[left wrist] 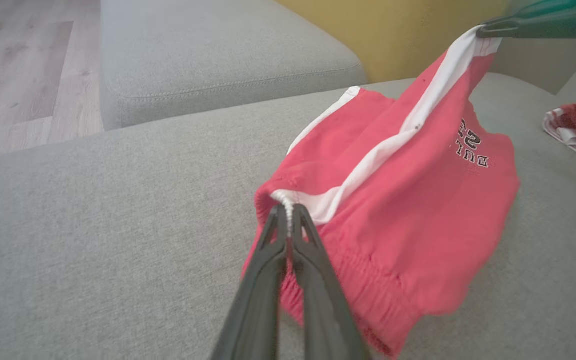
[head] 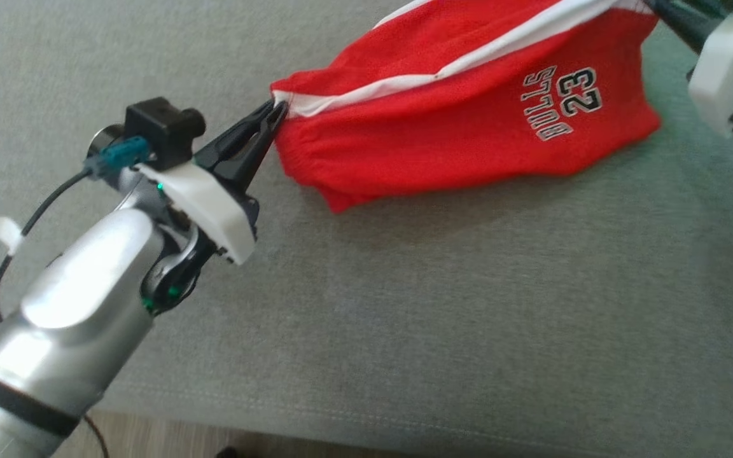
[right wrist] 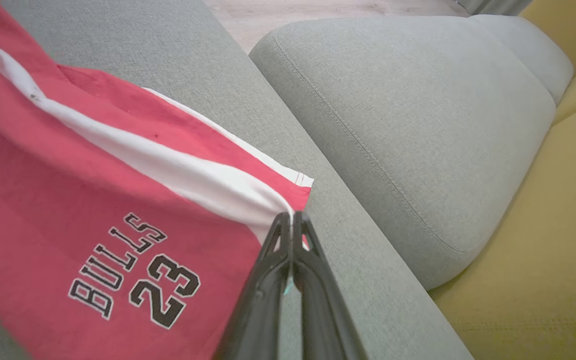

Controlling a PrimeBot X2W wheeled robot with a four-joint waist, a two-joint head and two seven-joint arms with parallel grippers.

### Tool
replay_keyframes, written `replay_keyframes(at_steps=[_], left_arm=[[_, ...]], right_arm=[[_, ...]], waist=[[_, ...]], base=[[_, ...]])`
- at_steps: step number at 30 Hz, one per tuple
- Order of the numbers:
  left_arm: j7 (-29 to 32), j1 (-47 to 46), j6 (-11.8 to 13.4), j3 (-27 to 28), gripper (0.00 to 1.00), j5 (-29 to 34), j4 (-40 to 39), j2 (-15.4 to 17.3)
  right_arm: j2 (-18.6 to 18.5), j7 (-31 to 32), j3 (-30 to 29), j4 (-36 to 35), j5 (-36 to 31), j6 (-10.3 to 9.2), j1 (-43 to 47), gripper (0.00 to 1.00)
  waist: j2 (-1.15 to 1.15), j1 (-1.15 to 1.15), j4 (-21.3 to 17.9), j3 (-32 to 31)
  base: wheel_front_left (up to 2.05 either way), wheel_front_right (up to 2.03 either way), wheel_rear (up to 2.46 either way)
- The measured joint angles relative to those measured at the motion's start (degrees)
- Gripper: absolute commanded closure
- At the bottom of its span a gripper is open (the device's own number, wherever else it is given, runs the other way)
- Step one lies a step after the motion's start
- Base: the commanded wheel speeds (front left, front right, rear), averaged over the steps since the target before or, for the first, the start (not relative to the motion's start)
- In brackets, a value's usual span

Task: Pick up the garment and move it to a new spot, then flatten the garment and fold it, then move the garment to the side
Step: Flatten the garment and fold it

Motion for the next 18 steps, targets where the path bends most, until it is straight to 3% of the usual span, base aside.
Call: replay_keyframes(at_steps=[18], left_arm=[[-5.0,-7.1,-2.4,-0.1,1.00,0.7,11.6,-9.1]], right_arm=[[1.9,-2.6,0.0,10.6,-1.9,0.00,-6.3,1.00]], waist=[[0.00,0.00,5.3,7.3]], base=[[0.00,0.00,0.00]])
